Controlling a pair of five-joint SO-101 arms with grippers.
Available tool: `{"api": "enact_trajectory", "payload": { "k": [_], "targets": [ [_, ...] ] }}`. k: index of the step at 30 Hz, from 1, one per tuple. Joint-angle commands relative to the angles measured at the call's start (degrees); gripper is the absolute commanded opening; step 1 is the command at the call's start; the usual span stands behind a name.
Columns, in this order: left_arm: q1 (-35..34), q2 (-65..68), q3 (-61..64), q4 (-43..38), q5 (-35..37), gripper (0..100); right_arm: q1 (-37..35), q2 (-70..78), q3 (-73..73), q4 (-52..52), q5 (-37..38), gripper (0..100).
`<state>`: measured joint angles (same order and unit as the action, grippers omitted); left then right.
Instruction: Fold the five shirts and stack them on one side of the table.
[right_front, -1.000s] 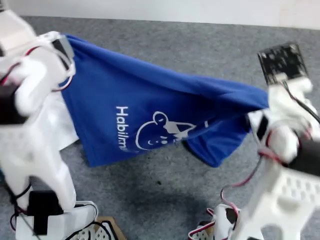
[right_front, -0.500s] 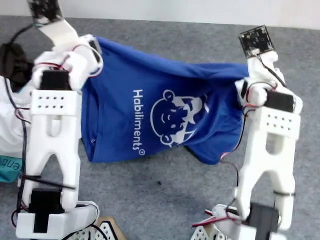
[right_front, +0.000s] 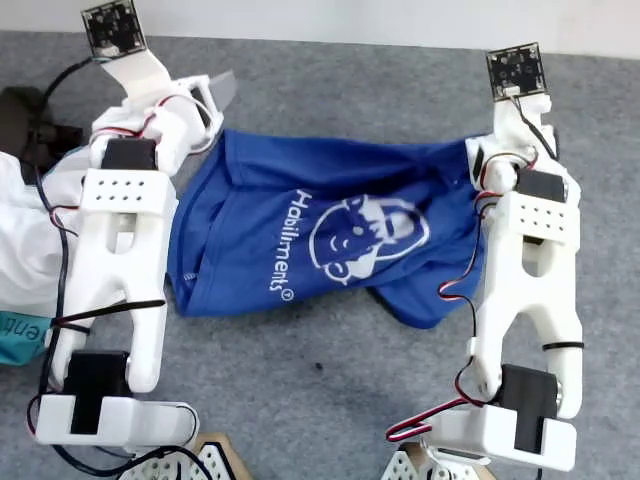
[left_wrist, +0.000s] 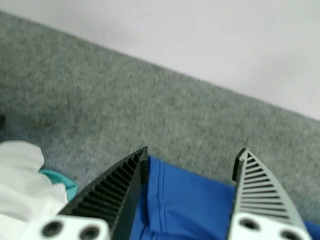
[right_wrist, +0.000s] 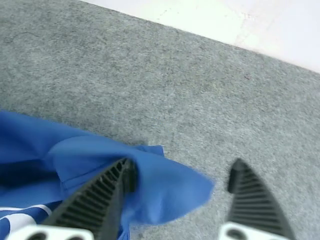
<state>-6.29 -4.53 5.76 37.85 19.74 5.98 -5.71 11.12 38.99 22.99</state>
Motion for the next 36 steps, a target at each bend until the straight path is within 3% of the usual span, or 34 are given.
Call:
{"api": "enact_trajectory", "payload": {
  "k": [1, 7, 12, 15, 21, 32, 36],
  "targets": [
    [-1.54, -0.48, -3.91, 4.13, 0.26, 26, 1.36, -1.80, -7.52, 7.96, 0.09, 31.2],
    [0.57, -9.27, -4.70, 19.08, 0.26, 25, -0.75, -13.05, -7.87, 25.36, 7.03, 28.0],
    [6.55, -20.18, 0.75, 26.99, 0.18, 25, -2.15, -28.18, 5.93, 25.36, 8.18, 27.3],
    [8.22, -23.34, 8.04, 25.67, 0.09, 25, -2.15, -34.68, 16.75, 21.05, 8.18, 27.3],
    [8.13, -21.58, 20.79, 12.40, -3.25, 25, -2.24, -31.78, 27.30, 15.52, 7.74, 27.3],
    [3.82, -11.47, 22.46, 24.26, -4.40, 25, -6.02, -20.88, 25.71, 31.43, 10.90, 27.3],
    [1.27, -9.45, 26.07, 24.00, -7.91, 25, -6.20, -20.53, 30.37, 28.62, 11.52, 27.3]
  ]
}}
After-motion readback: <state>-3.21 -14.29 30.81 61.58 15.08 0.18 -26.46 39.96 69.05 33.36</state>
